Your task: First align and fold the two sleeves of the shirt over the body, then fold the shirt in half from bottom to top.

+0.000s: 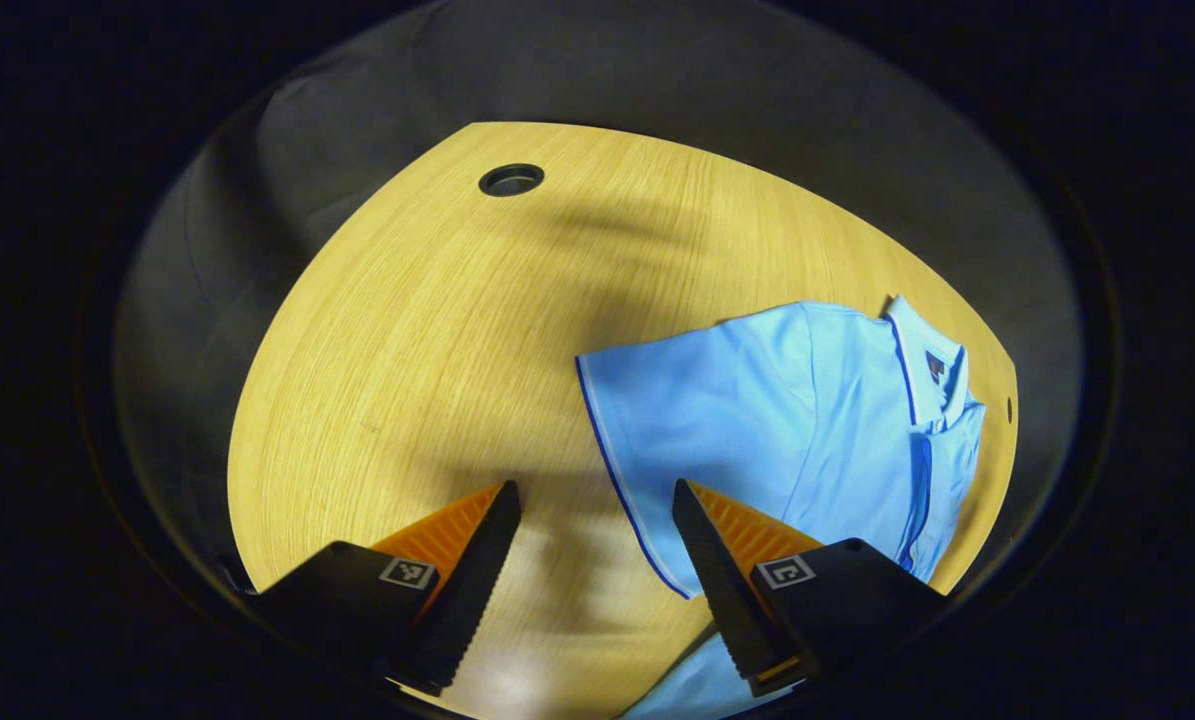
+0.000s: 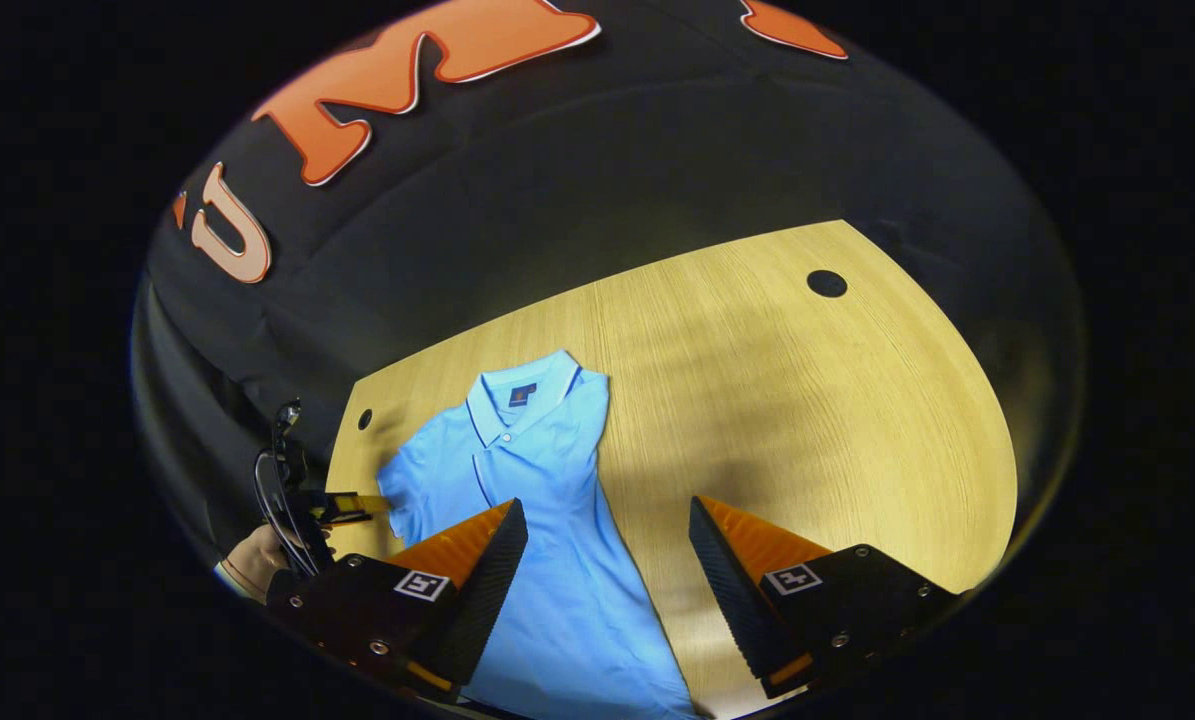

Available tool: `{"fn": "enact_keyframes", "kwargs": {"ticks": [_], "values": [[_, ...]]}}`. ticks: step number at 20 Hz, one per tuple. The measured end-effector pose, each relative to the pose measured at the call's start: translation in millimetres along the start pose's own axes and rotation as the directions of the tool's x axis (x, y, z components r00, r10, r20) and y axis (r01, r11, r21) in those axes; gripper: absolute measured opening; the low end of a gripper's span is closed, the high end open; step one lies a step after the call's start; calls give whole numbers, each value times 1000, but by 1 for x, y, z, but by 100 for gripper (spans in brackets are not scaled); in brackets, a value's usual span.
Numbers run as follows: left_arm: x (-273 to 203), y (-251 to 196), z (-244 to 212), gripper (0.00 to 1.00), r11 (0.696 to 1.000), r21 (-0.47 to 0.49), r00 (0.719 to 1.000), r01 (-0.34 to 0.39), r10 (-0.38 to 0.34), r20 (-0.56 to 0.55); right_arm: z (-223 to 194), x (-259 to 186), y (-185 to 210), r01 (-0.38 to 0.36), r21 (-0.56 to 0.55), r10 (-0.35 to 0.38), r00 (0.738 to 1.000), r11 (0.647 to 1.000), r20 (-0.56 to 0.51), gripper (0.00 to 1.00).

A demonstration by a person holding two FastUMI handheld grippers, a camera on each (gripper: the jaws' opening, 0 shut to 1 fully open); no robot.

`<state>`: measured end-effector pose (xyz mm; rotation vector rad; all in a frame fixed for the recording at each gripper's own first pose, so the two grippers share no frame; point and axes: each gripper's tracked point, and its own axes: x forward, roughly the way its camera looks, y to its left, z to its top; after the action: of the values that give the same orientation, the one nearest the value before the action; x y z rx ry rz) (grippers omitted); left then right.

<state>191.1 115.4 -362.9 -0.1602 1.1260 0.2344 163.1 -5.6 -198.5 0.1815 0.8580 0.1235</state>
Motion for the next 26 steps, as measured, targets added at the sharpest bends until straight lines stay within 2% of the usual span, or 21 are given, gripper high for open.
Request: {"fn": "enact_keyframes", "kwargs": {"ticks": [4,7,8,9,10,11,14,18,22,24,26], "values": [[0,3,-2,96,999,6,999,-42,42,-20,-8,0,-9,6,4,-6,1000,1000,-25,99],[-1,-15,-3,55,1000,4,999,-28,28,-16,-13,0,-13,10,-6,-10,999,1000,-35,99],[-1,-21,-4,45,1000,3,1000,-25,25,-16,-13,1,-14,12,-8,-12,999,1000,-32,99],[1,-22,-3,20,999,0,999,-40,40,-16,-11,0,-15,15,-10,-16,1000,1000,-27,99],[-1,-22,1,18,999,4,999,-50,50,-1,-11,0,-16,19,-14,-19,1000,1000,-20,99],[2,-26,-1,9,999,15,999,-52,52,0,-10,-2,-17,20,-18,-21,1000,1000,-12,99],[-7,-41,4,9,1000,29,1000,-8,8,12,-4,-8,-19,23,-29,-23,1000,999,21,99],[-52,-68,26,8,988,155,992,21,-39,118,8,-19,-21,32,-35,-29,996,999,88,99],[-95,-131,25,9,965,233,977,120,-156,144,26,-40,-13,32,-70,-18,982,997,189,98],[-104,-162,22,9,944,297,970,143,-193,147,35,-56,-13,56,-124,-23,967,991,254,98],[-111,-198,12,9,927,323,961,190,-242,130,43,-70,-5,60,-170,-4,950,984,313,98]]}}
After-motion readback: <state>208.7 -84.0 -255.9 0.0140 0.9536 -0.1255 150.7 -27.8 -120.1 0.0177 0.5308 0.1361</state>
